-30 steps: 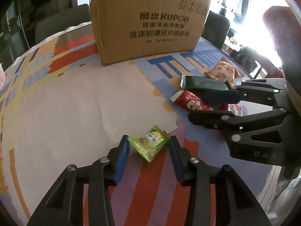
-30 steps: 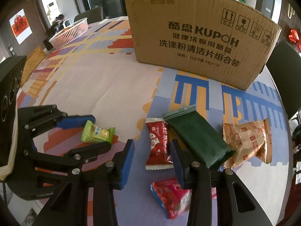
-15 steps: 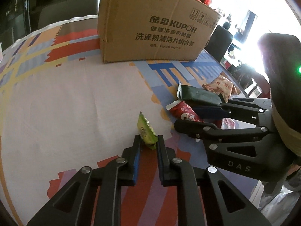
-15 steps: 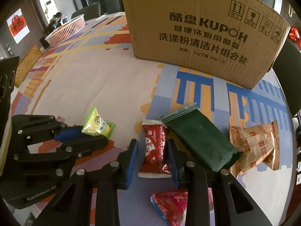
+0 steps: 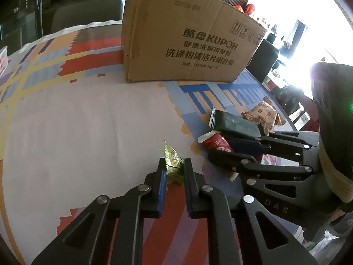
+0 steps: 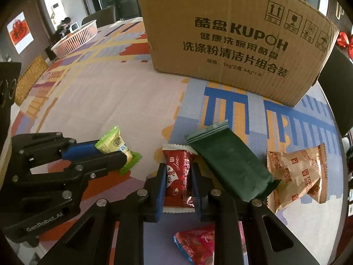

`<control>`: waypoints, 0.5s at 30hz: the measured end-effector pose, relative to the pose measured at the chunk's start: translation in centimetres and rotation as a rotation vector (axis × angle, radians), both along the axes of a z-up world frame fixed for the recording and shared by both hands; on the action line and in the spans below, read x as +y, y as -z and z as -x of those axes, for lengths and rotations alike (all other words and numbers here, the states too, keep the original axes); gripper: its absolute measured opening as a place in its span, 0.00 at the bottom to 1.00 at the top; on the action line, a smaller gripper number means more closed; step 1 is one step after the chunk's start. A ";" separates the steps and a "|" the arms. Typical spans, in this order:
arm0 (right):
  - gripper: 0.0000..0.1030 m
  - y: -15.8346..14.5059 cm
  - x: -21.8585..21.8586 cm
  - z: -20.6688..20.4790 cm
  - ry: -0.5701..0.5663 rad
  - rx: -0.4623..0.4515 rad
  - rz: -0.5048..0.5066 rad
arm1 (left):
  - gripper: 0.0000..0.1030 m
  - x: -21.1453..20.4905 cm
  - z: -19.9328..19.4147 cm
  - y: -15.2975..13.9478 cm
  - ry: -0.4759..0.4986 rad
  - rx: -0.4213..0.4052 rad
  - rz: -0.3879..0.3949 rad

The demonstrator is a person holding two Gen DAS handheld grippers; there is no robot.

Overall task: Organize snacks
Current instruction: 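Grasp the green-wrapped candy with the left tool while the right tool grasps the red chocolate bar, then carry both items over the box and open both tools to drop them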

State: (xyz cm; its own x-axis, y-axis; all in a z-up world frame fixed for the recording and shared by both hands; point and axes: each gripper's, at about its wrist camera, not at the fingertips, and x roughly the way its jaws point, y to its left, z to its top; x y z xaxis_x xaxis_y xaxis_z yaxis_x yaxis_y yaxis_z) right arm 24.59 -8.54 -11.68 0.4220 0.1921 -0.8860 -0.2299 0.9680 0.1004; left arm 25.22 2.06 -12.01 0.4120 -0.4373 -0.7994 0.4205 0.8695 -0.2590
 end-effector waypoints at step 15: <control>0.22 -4.0 -1.2 1.4 0.006 -0.090 -0.073 | 0.13 -0.3 1.7 -4.5 -0.066 -0.090 -0.007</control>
State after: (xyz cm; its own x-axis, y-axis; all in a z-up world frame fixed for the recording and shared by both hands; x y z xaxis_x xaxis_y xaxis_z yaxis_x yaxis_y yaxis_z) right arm 23.15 -9.79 -7.73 0.5008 0.2517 -0.8281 -0.2355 0.9603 0.1494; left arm 23.54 1.72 -7.49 0.5099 -0.4013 -0.7609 0.3839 0.8977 -0.2162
